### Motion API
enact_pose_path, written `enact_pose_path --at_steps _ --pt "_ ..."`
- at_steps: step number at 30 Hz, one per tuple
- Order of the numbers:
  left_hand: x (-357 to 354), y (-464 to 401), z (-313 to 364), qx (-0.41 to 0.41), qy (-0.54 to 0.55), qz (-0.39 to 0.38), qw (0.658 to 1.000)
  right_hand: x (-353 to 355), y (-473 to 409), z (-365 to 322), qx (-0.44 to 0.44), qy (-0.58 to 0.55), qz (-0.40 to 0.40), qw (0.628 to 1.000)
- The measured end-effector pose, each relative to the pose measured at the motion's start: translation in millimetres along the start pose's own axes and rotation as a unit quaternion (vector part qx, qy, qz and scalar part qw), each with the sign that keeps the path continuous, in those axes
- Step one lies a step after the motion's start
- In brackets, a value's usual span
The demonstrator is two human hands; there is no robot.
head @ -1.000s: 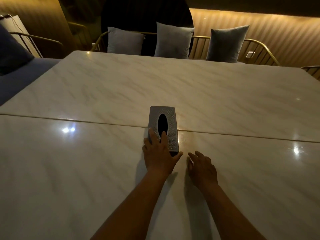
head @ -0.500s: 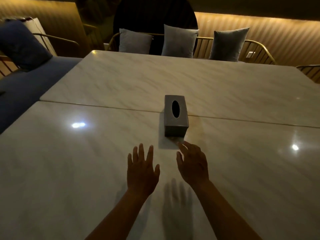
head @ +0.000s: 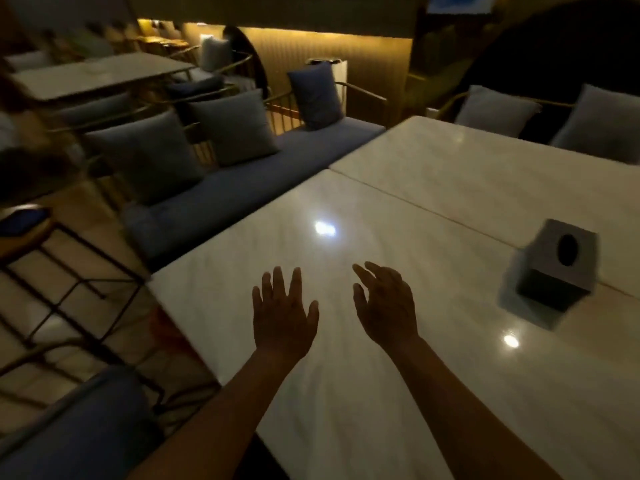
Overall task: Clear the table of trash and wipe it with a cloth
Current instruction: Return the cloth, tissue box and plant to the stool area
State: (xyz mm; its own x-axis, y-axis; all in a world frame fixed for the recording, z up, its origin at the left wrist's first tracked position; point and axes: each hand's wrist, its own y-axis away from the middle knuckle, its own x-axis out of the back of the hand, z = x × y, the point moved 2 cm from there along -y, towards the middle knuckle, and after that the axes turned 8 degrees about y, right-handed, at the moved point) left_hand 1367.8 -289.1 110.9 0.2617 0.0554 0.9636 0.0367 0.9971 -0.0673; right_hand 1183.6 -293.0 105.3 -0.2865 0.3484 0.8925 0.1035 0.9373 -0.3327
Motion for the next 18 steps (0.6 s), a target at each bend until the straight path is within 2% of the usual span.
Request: enact_pose_path --at_steps 10,18 --pt "70 -28 -215 0.210 0.039 0.101 0.972 -97 -73 -245 0.206 -0.067 -0.063 0.974" --pt "134 -47 -373 0.298 0.001 0.108 0.948 -187 -118 -430 0.282 -0.146 -0.105 0.942"
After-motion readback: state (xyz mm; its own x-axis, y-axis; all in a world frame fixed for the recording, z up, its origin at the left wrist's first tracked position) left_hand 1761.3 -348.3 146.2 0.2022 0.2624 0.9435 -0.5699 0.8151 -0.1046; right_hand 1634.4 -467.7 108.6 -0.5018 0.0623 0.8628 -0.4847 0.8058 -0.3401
